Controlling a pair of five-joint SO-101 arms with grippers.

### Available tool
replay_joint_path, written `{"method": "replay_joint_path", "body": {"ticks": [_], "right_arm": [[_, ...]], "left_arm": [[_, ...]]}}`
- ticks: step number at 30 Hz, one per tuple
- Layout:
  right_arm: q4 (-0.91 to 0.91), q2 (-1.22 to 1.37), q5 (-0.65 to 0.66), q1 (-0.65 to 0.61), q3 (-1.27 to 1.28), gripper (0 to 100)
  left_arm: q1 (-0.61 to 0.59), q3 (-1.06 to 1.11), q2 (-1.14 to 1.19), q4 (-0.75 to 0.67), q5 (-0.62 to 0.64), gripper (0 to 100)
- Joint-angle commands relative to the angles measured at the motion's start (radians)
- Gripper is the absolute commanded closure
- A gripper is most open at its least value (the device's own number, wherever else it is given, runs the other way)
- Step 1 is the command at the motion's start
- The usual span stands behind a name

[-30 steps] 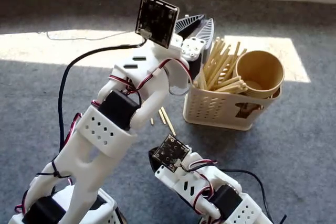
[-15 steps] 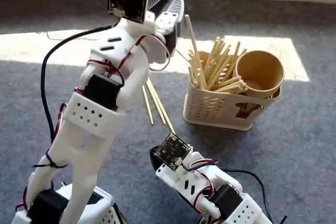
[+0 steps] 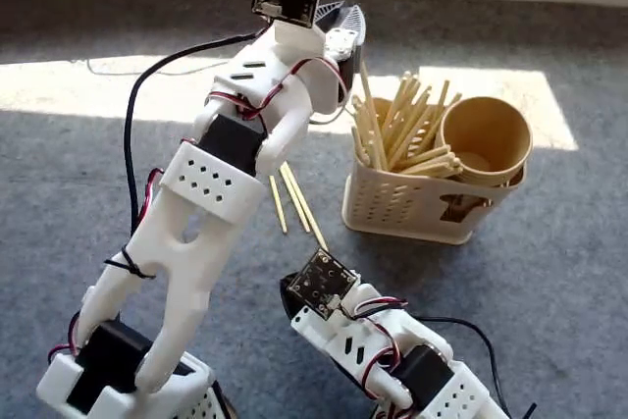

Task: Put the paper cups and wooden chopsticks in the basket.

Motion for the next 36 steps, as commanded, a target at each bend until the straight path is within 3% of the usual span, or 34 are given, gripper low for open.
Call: {"method": "replay_joint_path", "body": {"ticks": [1,5,18,30,36], "right_arm": [[-0.025,-0.015,0.011,0.008,0.099,99.2],[-0.025,-0.015,0.011,0.008,0.099,99.2],[-0.025,-0.015,0.011,0.008,0.099,99.2],[-0.025,-0.015,0.011,0.019,0.099,99.2],[-0.044,-0.015,0.011,0.042,0.099,99.2]], "left_arm": [[0.030,-0.044,0.024,0.003,0.006,94],[0.053,-0.035,0.044,0.011,0.006,94],[0.217,-0.074,-0.024,0.285,0.005,94],[0.148,-0.085,-0.027,0.282,-0.026,94],[0.131,-0.203,-0.027,0.282,-0.021,94]]}}
